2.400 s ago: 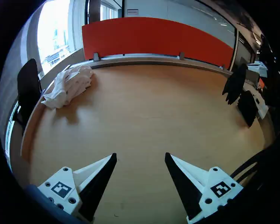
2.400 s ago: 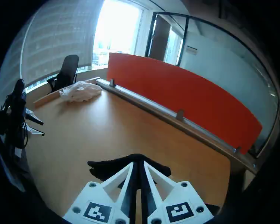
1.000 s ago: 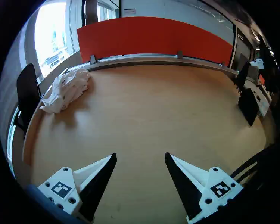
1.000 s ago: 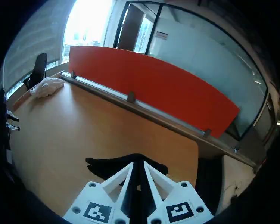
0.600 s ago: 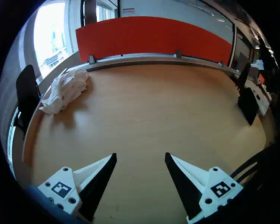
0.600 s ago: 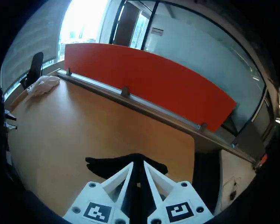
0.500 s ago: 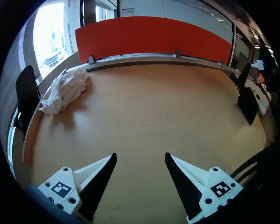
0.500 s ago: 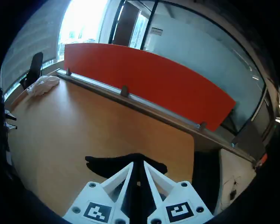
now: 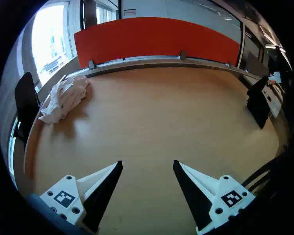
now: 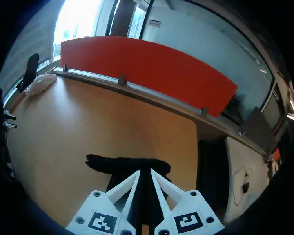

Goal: Fold towel

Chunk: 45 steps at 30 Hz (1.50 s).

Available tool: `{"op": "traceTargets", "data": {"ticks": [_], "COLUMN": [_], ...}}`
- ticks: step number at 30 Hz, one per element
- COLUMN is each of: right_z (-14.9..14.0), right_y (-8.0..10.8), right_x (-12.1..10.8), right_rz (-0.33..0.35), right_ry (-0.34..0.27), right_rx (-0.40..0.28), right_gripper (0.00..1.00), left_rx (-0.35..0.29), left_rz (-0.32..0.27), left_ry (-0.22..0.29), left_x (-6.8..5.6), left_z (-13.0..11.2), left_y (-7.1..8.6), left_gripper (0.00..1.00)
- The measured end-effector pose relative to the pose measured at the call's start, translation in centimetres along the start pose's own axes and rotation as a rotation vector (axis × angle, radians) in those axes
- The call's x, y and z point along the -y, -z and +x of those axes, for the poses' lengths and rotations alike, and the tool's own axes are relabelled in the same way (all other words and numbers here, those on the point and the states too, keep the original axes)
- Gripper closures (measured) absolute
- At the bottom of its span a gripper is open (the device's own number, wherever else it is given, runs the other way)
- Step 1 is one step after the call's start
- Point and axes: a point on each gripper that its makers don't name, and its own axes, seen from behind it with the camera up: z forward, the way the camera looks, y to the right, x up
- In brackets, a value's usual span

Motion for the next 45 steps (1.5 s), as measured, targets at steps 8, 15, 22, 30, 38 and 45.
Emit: {"op": "traceTargets", "data": {"ticks": [8, 15, 22, 30, 38, 45], "right_z": [-5.3, -8.0, -10.1, -13.0, -15.3, -16.7], "right_y": [1.1, 1.6, 1.8, 1.5, 1.1, 0.8], "right_x": [0.2, -0.2, -1.0, -1.5, -2.0, -2.2], "right_rz": [-0.011, -0.029, -0.041, -0.049, -0.058, -0.066], "right_ry": [-0.059, -0.093, -0.126, -0.159, -0.203, -0.212], "right_rx": [0.056, 0.086, 0.115, 0.161, 0.196, 0.227], "right_gripper": [0.96, 0.96, 0.96, 0.96, 0.96, 0.96], "left_rx": [0.007, 0.008, 0.008, 0.012, 0.012, 0.013], "left_rz": [-0.007, -0.007, -0.005, 0.002, 0.01, 0.014], "left_ry": [-0.007, -0.015, -0.02, -0.019, -0.017, -0.014], "left_x": [-0.5, -0.7, -0.5, -0.1, 0.2, 0.5], "left_z": [-0.1, 0.0, 0.0, -0.3, -0.4, -0.6], "left_y": [-0.1, -0.1, 0.0, 0.2, 0.4, 0.6], "left_gripper": [0.04, 0.04, 0.04, 0.04, 0.04, 0.04]}}
